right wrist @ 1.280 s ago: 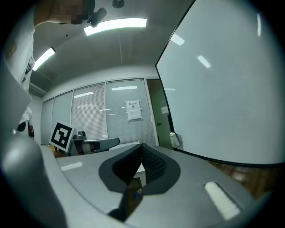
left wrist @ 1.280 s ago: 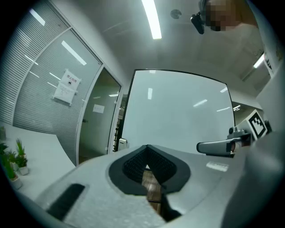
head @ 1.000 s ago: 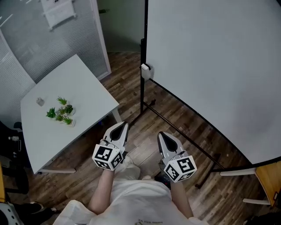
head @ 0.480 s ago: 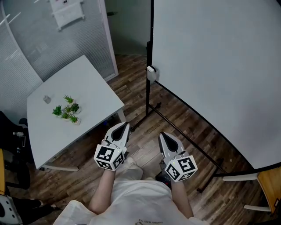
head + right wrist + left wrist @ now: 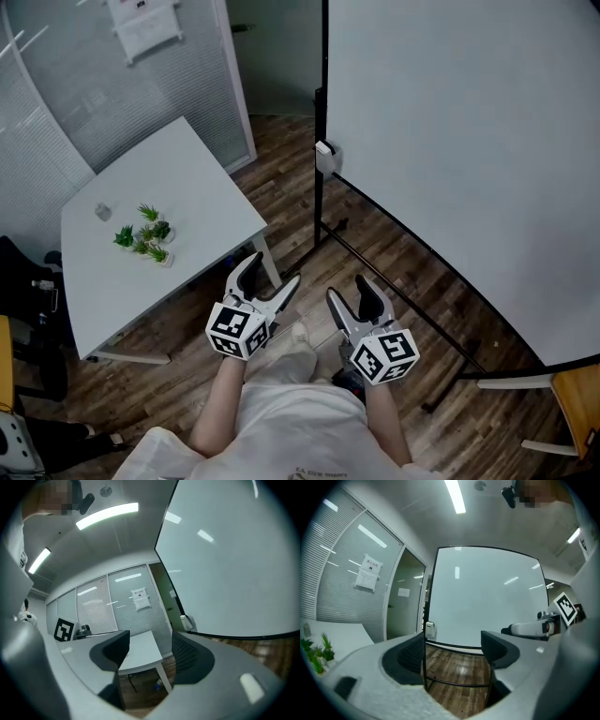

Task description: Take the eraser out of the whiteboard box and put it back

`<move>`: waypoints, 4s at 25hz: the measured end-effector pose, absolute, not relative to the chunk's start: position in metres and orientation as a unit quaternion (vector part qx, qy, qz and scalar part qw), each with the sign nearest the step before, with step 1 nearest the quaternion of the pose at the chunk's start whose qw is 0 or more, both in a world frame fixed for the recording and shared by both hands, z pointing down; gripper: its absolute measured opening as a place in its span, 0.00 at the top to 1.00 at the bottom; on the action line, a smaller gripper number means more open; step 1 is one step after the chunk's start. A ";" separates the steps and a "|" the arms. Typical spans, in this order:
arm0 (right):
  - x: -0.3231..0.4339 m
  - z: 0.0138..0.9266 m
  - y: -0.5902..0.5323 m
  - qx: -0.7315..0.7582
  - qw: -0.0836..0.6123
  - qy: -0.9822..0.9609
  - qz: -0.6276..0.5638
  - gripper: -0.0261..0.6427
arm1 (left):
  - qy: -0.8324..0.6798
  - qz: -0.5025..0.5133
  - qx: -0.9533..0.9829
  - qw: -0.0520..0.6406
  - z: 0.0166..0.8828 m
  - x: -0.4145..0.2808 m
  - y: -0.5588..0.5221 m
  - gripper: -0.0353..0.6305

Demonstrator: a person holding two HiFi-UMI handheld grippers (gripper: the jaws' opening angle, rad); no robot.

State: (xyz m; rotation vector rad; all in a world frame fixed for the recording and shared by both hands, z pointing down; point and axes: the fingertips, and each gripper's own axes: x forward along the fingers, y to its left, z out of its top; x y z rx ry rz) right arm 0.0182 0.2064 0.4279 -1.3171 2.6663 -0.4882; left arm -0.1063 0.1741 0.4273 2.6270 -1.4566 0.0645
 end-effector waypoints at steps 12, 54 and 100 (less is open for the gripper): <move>0.037 0.446 0.112 -0.438 0.055 0.881 -0.171 0.55 | -0.482 0.022 0.871 0.090 0.453 -0.086 0.068 0.37; 0.008 0.455 -0.154 -0.435 0.035 0.881 -0.185 0.55 | -0.441 0.020 0.890 0.116 0.465 -0.082 -0.205 0.38; 0.017 0.468 -0.185 -0.411 0.021 0.889 -0.201 0.55 | -0.388 0.093 0.914 0.066 0.487 -0.027 -0.256 0.46</move>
